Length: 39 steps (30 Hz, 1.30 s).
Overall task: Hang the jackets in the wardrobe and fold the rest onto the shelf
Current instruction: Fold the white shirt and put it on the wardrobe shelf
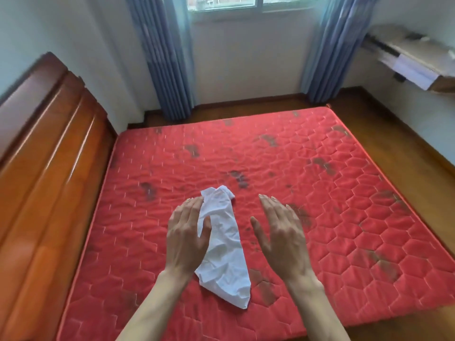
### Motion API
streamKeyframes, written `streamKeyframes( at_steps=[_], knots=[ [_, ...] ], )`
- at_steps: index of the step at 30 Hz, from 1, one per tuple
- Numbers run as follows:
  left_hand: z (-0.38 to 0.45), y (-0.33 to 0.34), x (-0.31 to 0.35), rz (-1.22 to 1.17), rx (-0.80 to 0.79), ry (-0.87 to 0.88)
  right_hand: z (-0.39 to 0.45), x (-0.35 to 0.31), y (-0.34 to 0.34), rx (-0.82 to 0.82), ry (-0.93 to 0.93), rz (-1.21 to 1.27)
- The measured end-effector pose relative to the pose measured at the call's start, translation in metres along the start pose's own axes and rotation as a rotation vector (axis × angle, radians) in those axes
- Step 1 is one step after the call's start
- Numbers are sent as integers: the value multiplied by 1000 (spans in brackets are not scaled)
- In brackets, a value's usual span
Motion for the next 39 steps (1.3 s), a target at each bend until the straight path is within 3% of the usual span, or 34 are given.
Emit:
streamKeyframes(
  at_steps=[7, 13, 25, 29, 35, 39],
  knots=[
    [-3, 34, -70, -26, -55, -184, 42, -13, 84, -180, -34, -14],
    [-24, 101, -113, -70, -104, -318, 68, 16, 177, -346, -55, 12],
    [-109, 309, -215, -87, -321, -280, 24, 133, 392, -546, -1, -15],
    [-129, 371, -241, -42, -498, -257, -13, 166, 452, -663, 139, -97],
    [-135, 463, -263, 169, -846, -10, -70, 199, 526, -980, 625, -38],
    [-122, 481, -277, 315, -992, 145, -80, 199, 542, -953, 752, 177]
  ],
)
Point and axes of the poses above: each hand's wrist, its own z-axis towards the middle knuckle, its own y-axis out of the palm, x = y × z, the point moved 3 cm from there along z, towards the middle knuckle, and after that the axes turned 11 degrees about y, right-handed, at the moved point
